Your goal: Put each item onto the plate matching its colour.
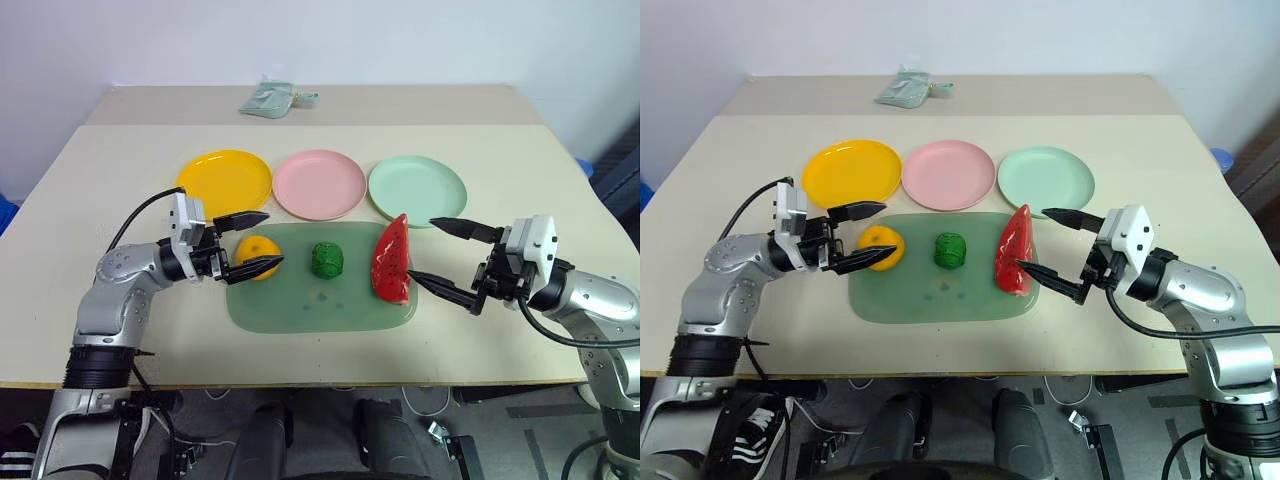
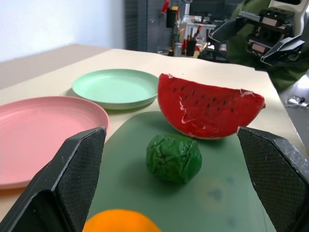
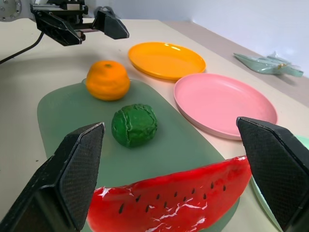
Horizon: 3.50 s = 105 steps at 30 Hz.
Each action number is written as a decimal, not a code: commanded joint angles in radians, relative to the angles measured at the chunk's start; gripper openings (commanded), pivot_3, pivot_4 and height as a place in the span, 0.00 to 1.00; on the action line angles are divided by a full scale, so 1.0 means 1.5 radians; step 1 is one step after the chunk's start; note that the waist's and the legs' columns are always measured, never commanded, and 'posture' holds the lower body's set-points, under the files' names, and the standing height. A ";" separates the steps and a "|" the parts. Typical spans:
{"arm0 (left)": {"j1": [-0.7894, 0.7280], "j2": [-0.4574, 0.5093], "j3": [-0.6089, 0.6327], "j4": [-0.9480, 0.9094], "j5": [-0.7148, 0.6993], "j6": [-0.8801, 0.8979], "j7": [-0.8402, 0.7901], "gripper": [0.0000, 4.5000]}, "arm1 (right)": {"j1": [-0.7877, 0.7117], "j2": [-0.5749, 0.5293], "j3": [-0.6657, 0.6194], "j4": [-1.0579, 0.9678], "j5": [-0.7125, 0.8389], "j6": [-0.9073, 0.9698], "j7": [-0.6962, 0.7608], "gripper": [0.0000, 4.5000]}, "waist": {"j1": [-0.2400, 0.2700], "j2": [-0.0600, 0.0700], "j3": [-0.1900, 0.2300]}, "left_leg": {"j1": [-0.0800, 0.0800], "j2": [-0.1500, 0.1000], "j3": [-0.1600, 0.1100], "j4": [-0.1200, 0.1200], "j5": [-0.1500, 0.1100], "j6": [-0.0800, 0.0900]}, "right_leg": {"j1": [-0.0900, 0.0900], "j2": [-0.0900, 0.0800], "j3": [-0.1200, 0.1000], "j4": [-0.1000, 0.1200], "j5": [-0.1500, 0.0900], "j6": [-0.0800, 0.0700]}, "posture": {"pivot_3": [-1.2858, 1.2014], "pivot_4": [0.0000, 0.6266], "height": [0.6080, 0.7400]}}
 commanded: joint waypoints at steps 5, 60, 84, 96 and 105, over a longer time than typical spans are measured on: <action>0.000 -0.003 0.000 0.007 0.022 -0.037 0.003 1.00 | -0.014 -0.025 -0.020 -0.013 0.006 0.003 -0.002 0.99 | 0.000 0.000 0.000 | 0.000 0.000 0.000 0.000 0.000 0.000 | 0.000 0.000 0.000 0.000 0.000 0.000 | 0.52 0.24 1.00; 0.040 0.053 -0.081 0.050 0.210 -0.098 0.104 0.94 | -0.250 -0.065 0.092 -0.039 0.107 0.247 0.070 1.00 | 0.000 0.000 0.000 | 0.000 0.000 0.000 0.000 0.000 0.000 | -0.001 0.000 0.000 0.000 0.000 0.000 | 0.52 0.24 1.00; -0.306 -0.103 0.081 0.461 0.283 -0.205 0.644 0.76 | -0.360 0.077 0.135 0.144 -0.055 0.174 -0.112 1.00 | 0.000 -0.001 0.000 | -0.001 -0.001 0.000 -0.001 0.000 0.000 | -0.002 0.000 0.000 0.001 0.000 0.000 | 0.52 0.24 1.00; -0.312 -0.111 0.094 0.526 0.256 -0.277 0.600 0.99 | -0.348 0.069 0.127 0.126 -0.061 0.183 -0.104 1.00 | 0.000 -0.001 0.000 | -0.001 -0.001 0.000 0.000 0.000 0.000 | -0.002 0.000 0.000 0.001 0.000 0.001 | 0.52 0.24 1.00; -0.223 -0.091 0.076 0.238 0.085 -0.156 0.290 0.99 | -0.375 0.089 0.102 0.104 -0.026 0.198 -0.120 1.00 | -0.003 -0.001 0.000 | -0.001 -0.001 0.000 0.000 0.000 0.000 | -0.002 0.000 0.000 0.001 0.000 0.000 | 0.52 0.24 1.00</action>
